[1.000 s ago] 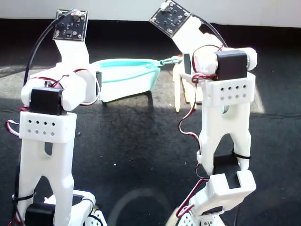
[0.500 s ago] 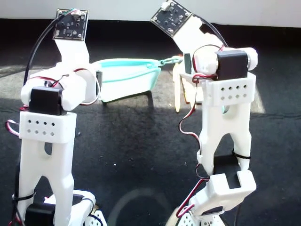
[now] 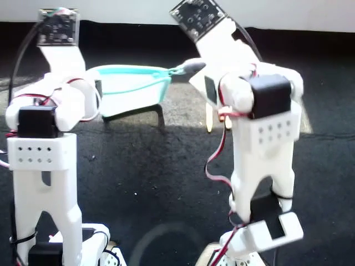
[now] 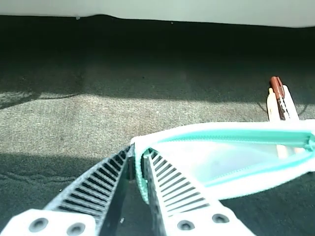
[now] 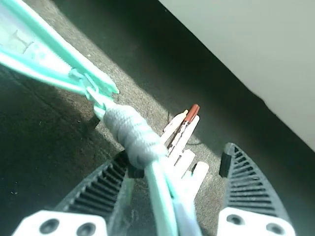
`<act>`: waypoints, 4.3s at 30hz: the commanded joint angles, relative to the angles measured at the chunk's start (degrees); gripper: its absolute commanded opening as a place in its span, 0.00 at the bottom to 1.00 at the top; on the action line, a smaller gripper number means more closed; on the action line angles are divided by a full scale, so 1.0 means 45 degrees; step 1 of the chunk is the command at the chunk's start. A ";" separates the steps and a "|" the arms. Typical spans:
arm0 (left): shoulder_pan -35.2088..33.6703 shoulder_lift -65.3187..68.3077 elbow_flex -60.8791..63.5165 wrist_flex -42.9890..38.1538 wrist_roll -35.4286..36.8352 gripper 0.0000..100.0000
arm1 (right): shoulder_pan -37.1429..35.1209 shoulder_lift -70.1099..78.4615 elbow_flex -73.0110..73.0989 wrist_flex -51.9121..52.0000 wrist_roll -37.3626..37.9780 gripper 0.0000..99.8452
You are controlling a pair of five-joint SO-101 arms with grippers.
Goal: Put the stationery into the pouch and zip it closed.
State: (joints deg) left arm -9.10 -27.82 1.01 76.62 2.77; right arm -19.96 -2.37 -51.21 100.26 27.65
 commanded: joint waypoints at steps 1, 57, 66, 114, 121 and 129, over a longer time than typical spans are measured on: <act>-0.0557 -0.0420 -0.0264 -0.0391 -0.0313 0.01 | -0.0381 -0.1358 -0.0459 0.0147 -0.0137 0.23; -0.0049 -0.0518 0.4034 -0.1973 -0.0703 0.01 | 0.1143 0.2100 0.7883 -0.4933 -0.3985 0.17; -0.0049 -0.0518 0.4015 -0.2032 -0.0703 0.01 | 0.1534 0.8078 0.4171 -0.6457 -0.3985 0.18; -0.0088 -0.0518 0.4034 -0.1954 -0.0703 0.01 | 0.0987 0.8293 -0.0010 0.0147 -0.3946 0.01; -0.0068 -0.0518 0.4034 -0.1954 -0.0703 0.01 | 0.1065 0.6007 0.6339 -0.0869 -0.3985 0.01; -0.0068 -0.0518 0.4054 -0.1954 -0.0703 0.01 | 0.1006 0.3819 1.2161 -0.4601 -0.3907 0.01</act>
State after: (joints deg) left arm -10.51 -30.46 17.71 67.56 -0.40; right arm -14.86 21.10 -4.44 85.23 9.98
